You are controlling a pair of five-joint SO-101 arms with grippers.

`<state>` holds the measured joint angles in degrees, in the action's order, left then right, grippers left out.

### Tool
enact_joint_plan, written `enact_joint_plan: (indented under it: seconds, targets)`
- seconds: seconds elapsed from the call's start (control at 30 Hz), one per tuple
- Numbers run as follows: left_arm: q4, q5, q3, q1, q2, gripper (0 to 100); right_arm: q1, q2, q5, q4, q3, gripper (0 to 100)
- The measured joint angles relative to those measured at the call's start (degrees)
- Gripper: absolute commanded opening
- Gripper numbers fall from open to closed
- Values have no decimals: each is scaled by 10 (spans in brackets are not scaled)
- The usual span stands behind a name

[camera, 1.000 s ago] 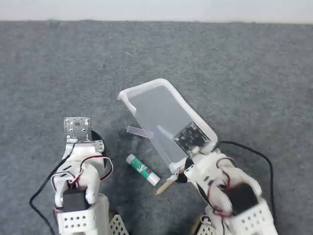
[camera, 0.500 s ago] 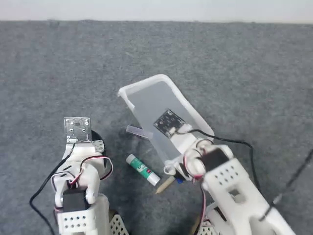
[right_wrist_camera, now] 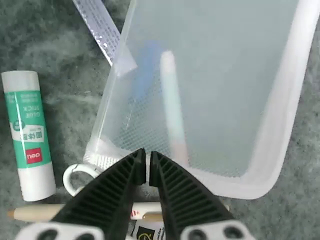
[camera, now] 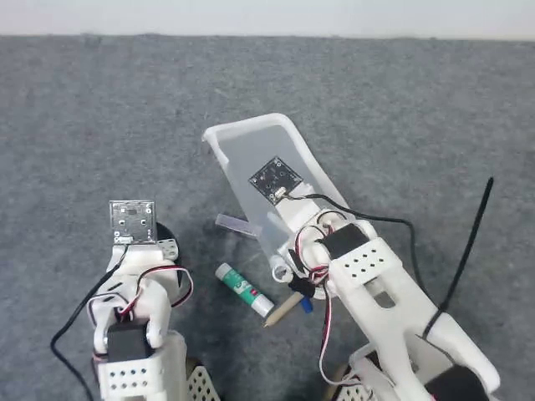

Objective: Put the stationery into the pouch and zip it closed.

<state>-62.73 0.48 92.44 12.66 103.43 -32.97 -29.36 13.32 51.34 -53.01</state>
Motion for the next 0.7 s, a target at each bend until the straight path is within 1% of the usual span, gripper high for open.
enact_joint_plan:
  seconds: [0.03,0.1,0.17,0.23,0.33,0.43,0.6,0.7]
  targets:
    - [0,0,0,0,0,13,0,-1,0,0,0,28]
    - [0,0,0,0,0,19,0,-21,0,12,0,72]
    - [0,0,0,0,0,61,-1,-52,0,40,0,139]
    - [0,0,0,13,0,127,-10,-82,0,71,0,188]
    - [10,0,0,40,0,219,-19,-131,0,121,0,184]
    - [11,19,0,51,0,270,-42,-167,0,159,0,173]
    - [14,55,0,56,0,276,-108,-183,0,215,0,176]
    - [14,58,0,55,0,276,-122,-183,0,229,0,176]
